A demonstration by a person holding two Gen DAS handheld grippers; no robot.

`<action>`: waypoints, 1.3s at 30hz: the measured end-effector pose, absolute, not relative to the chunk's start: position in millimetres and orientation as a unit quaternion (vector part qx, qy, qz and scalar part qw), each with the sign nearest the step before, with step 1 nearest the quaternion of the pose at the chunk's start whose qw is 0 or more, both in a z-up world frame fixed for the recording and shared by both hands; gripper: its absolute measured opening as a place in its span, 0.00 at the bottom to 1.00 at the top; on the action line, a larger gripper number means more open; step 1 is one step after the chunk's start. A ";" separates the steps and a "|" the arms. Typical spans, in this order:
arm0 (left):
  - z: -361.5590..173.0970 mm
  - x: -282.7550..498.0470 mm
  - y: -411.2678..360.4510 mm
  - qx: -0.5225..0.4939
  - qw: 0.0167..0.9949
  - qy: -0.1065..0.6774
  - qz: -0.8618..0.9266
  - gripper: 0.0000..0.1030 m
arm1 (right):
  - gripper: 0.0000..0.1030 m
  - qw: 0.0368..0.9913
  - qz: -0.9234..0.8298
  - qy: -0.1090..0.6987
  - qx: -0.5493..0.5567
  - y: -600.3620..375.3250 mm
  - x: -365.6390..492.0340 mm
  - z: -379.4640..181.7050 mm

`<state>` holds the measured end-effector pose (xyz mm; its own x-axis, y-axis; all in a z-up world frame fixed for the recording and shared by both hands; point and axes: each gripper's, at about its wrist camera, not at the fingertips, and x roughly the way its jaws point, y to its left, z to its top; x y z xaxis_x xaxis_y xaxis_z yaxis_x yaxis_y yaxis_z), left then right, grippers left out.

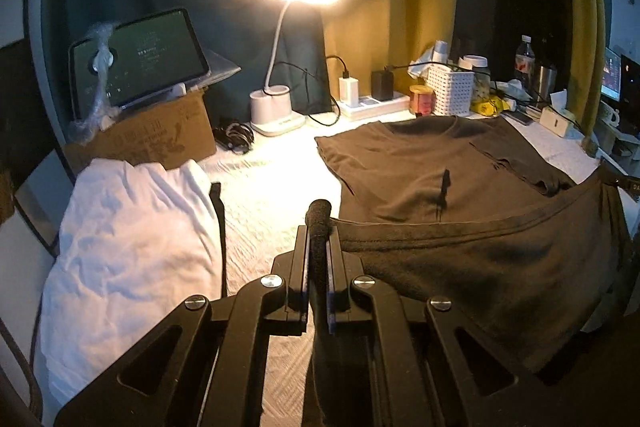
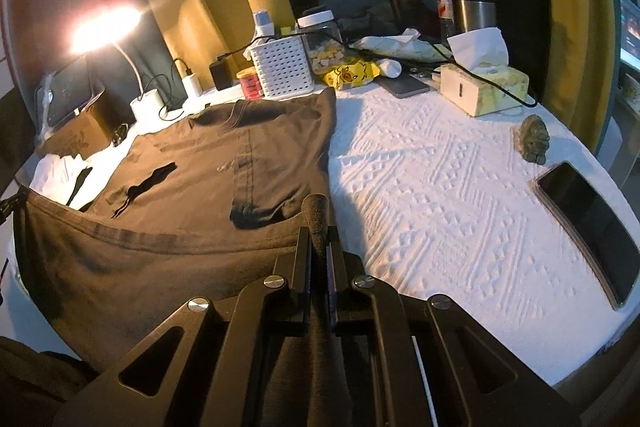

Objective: Fold small clothes
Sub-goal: 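Lift the held hem with both grippers and carry it toward the collar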

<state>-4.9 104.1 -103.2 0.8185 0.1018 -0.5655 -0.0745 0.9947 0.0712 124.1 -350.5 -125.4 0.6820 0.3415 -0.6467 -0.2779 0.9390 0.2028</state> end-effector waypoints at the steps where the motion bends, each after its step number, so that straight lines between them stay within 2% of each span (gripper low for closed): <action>1: -101.4 -3.8 102.7 0.029 0.954 0.293 0.049 0.05 | 0.07 0.916 0.169 0.360 0.043 -350.5 126.0 -124.1; 39: -76.3 87.7 123.3 0.033 0.966 0.250 0.060 0.05 | 0.07 0.931 0.179 0.314 0.046 -319.5 230.0 -78.6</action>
<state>87.7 123.3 -76.3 0.8674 0.1327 -0.4797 -0.0998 0.9906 0.0936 230.0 -319.5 -78.6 0.7382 0.3630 -0.5686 -0.3056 0.9314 0.1979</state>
